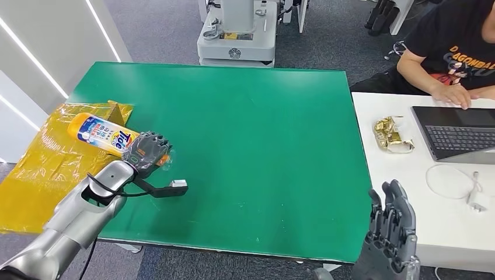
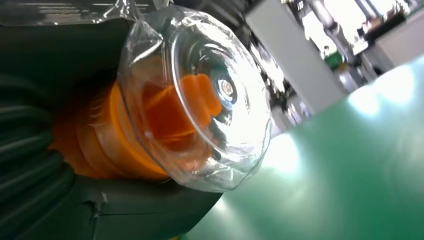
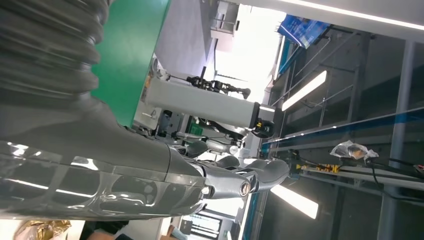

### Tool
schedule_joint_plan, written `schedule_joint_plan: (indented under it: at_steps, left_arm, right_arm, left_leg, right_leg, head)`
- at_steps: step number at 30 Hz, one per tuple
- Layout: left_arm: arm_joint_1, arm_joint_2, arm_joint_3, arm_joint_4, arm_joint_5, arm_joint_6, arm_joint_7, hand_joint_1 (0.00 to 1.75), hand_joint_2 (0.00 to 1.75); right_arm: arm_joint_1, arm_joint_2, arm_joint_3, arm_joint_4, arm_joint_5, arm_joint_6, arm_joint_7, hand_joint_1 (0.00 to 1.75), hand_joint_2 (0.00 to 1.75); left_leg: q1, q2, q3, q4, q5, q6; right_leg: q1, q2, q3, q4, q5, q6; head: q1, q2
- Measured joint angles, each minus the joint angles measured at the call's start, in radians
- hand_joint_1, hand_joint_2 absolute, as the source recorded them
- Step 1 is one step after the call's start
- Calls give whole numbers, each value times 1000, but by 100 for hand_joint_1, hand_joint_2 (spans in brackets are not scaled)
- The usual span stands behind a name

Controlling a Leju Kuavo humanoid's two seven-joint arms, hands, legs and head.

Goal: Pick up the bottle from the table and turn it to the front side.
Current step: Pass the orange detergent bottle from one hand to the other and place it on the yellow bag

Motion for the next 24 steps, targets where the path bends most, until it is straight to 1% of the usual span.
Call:
schedule_joint_plan:
  at_steps: [4, 9, 14, 24]
  left_arm:
    - [-38, -19, 0, 131, 52, -11, -4, 175, 175]
    - [-49, -39, 1, 247, 72, -11, 11, 175, 175]
    - [-47, -44, 16, 298, 74, -31, 51, 175, 175]
    - [-50, -51, 51, 340, 66, -62, 64, 175, 175]
  right_arm:
    - [-2, 4, 0, 3, -2, 13, 8, 0, 175]
    - [-7, 13, 0, 9, 0, 30, 20, 0, 175]
    - [-16, 31, 0, 9, 13, 64, 43, 0, 175]
    - [-17, 51, -2, 9, 24, 89, 47, 0, 175]
  left_leg:
    - [0, 0, 0, 0, 0, 0]
    - [0, 0, 0, 0, 0, 0]
    - [0, 0, 0, 0, 0, 0]
    - [0, 0, 0, 0, 0, 0]
  right_leg:
    - [0, 0, 0, 0, 0, 0]
    - [0, 0, 0, 0, 0, 0]
    - [0, 0, 0, 0, 0, 0]
    - [0, 0, 1, 0, 0, 0]
  head:
    - [0, 0]
    - [0, 0]
    - [0, 0]
    - [0, 0]
